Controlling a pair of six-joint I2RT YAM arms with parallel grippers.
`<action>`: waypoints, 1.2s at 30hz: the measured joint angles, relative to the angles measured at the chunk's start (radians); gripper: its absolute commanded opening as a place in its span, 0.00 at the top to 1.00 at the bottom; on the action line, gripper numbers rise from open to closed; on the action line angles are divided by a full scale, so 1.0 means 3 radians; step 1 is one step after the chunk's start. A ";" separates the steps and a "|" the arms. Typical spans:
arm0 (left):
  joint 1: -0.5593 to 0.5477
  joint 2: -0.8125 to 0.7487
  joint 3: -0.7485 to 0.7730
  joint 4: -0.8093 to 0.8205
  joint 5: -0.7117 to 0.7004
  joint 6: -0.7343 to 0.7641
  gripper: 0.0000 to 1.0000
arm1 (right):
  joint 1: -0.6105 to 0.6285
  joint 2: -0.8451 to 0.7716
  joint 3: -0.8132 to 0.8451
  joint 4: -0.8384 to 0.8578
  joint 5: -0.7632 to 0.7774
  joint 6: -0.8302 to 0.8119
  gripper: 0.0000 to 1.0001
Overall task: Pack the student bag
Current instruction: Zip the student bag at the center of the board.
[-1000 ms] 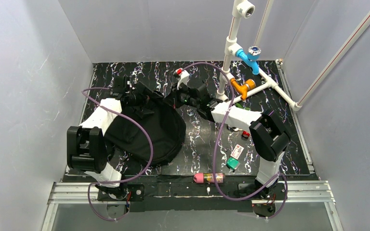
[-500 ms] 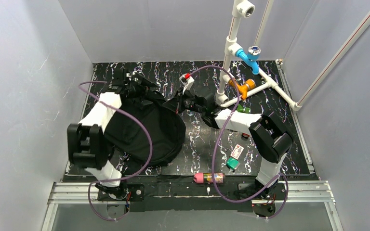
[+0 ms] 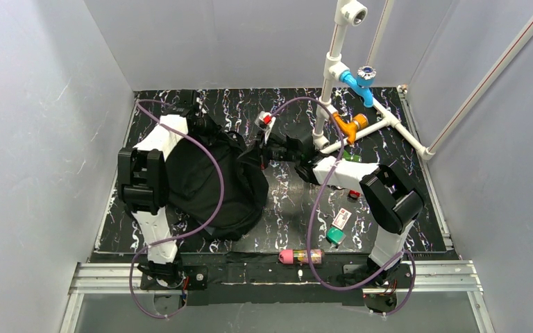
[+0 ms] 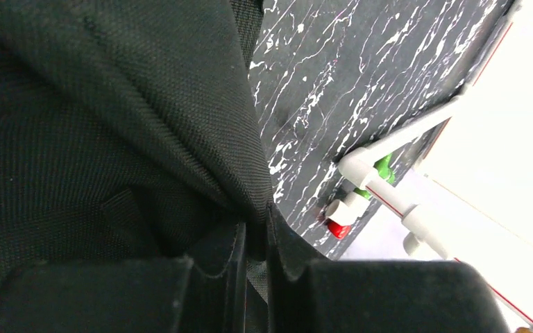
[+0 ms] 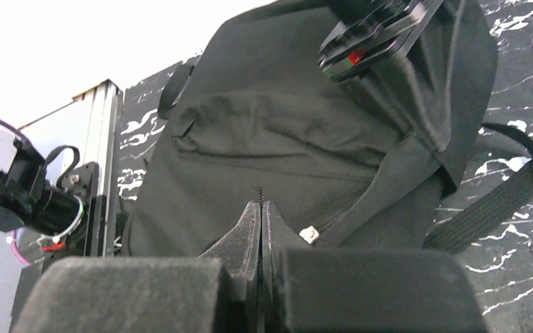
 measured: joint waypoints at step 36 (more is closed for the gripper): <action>-0.0422 -0.1158 -0.0216 -0.0291 0.0675 0.4714 0.25 | -0.0058 -0.0872 -0.0632 -0.0196 -0.0432 -0.0052 0.99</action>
